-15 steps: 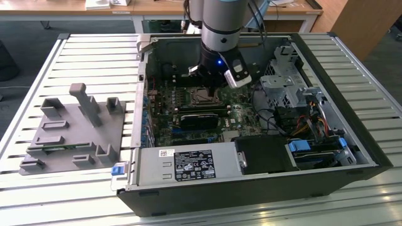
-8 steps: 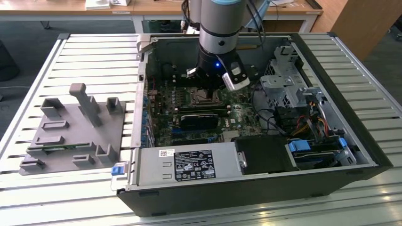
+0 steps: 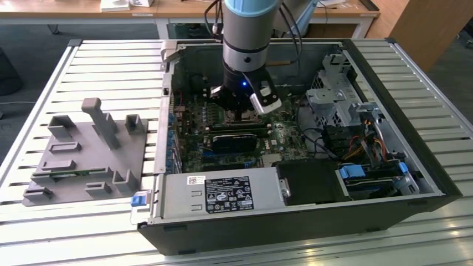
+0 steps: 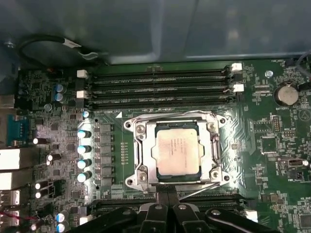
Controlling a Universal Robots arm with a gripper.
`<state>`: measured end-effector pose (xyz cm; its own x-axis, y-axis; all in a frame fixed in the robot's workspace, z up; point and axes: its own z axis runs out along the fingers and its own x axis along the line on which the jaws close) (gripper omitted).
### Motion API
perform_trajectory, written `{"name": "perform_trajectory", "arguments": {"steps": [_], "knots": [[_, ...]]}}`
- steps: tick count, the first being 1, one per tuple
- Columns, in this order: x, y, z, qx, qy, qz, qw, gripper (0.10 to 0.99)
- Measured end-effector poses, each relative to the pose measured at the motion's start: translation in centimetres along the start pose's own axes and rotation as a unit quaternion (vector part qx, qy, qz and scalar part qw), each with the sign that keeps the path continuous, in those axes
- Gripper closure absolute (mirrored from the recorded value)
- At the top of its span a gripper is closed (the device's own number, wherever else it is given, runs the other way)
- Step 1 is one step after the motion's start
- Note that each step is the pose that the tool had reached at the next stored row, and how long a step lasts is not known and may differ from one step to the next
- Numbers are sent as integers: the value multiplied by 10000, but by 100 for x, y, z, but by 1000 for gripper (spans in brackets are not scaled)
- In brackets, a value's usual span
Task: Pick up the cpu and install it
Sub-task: 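Install the second cpu locking lever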
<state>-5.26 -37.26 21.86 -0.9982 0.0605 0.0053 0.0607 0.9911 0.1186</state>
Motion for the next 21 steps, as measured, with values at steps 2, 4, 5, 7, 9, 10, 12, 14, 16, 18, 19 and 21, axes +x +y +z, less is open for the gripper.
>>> {"name": "perform_trajectory", "arguments": {"steps": [2, 4, 5, 7, 9, 10, 12, 14, 16, 18, 19, 21], "knots": [[-2, -32, -3, -50, 3, 1, 10000, 980], [-3, -62, -7, -110, 7, 1, 9999, 980], [2, -71, -8, -144, 8, 1, 9999, 980], [21, -86, -10, -209, 12, 1, 9998, 980], [44, -98, -10, -269, 16, 1, 9996, 980], [48, -101, -7, -288, 17, 1, 9996, 980], [51, -105, 14, -310, 19, 1, 9995, 980], [52, -109, 42, -327, 19, 2, 9995, 980], [51, -114, 64, -350, 21, 1, 9994, 980], [50, -130, 71, -373, 22, 1, 9993, 980], [49, -144, 71, -380, 22, 2, 9993, 980], [47, -184, 68, -392, 23, 2, 9992, 980]]}}
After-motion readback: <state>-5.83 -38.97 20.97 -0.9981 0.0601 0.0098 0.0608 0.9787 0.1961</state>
